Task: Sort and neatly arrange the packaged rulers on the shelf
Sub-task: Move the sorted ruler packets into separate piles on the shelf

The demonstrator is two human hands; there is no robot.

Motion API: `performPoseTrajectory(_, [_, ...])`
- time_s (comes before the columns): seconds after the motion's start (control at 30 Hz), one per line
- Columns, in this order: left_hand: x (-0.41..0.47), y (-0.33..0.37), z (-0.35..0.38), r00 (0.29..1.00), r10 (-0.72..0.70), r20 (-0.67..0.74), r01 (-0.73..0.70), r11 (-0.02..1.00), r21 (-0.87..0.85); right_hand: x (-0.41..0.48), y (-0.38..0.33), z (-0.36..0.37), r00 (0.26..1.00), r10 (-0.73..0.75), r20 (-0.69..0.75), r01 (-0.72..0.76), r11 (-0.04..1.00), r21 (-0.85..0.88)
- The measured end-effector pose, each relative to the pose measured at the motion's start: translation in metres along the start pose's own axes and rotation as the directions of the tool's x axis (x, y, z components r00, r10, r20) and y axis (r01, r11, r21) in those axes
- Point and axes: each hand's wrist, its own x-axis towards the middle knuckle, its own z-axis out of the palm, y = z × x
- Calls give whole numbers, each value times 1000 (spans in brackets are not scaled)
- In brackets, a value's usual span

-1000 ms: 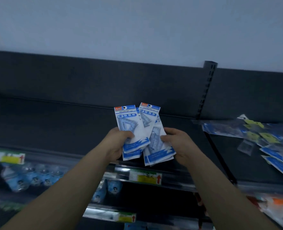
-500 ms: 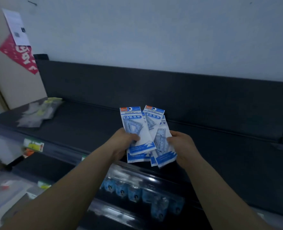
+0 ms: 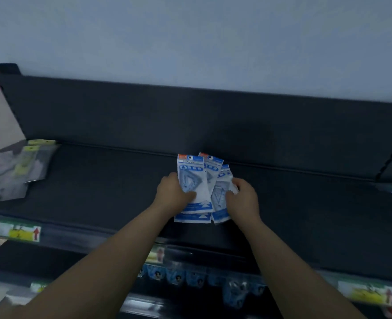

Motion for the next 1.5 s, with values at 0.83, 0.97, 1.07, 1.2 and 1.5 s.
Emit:
performPoseTrajectory(0.83, [-70, 132, 127, 793, 591, 146, -609, 779, 151, -47, 91, -215, 955, -194, -226, -7, 743, -670])
performPoseTrajectory(0.97, [-75, 185, 183, 752, 628, 201, -653, 751, 96, -36, 123, -280, 950, -163, -265, -70, 716, -694])
performPoseTrajectory(1.07, [-77, 228, 227, 745, 625, 234, -653, 754, 64, -25, 147, -333, 948, -157, -277, -93, 694, -713])
performPoseTrajectory(1.2, [-73, 280, 282, 736, 621, 269, -655, 754, 52, -13, 178, -397, 932, -158, -326, -144, 664, -734])
performPoseTrajectory(1.5, [-31, 348, 390, 732, 573, 367, -637, 768, 70, 29, 236, -481, 962, -67, -265, -191, 527, -828])
